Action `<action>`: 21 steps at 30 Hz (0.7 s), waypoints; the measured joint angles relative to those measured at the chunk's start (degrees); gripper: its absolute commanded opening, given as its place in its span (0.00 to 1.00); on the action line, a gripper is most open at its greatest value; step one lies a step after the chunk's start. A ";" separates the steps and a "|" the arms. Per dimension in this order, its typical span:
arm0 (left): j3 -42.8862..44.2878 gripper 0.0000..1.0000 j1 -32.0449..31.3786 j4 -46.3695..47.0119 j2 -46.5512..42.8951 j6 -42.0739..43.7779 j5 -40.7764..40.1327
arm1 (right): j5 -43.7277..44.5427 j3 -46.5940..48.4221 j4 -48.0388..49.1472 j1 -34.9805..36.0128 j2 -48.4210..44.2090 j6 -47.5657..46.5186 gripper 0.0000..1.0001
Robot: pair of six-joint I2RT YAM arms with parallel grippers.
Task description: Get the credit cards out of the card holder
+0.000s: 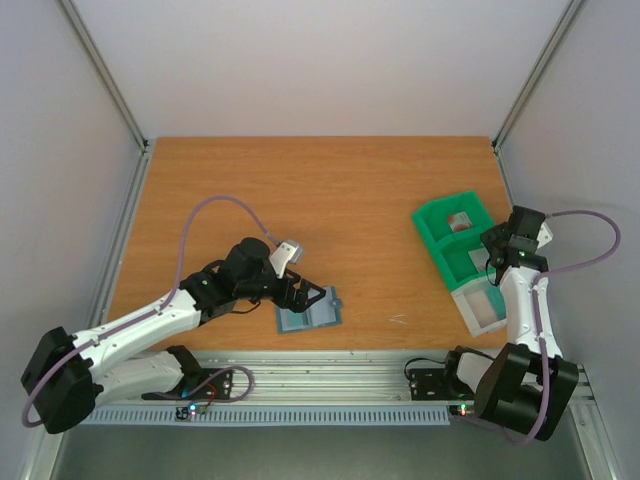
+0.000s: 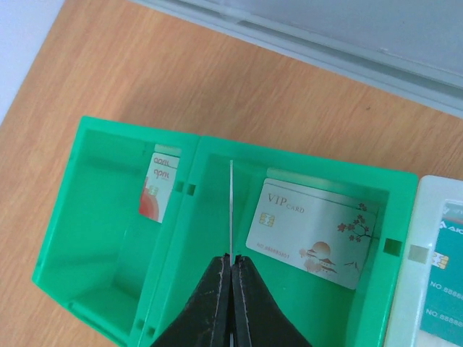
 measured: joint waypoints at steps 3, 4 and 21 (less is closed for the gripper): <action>0.00 0.99 0.00 0.44 1.03 -0.59 1.07 | -0.46 -1.38 2.34 -0.15 1.79 0.92 0.01; 0.00 1.00 0.00 0.44 1.31 -0.70 1.29 | -1.05 -2.08 3.41 -0.26 2.40 1.38 0.01; -0.52 0.99 0.04 0.28 1.68 -1.11 1.36 | -9.16 -5.92 12.87 -5.42 12.33 4.70 0.07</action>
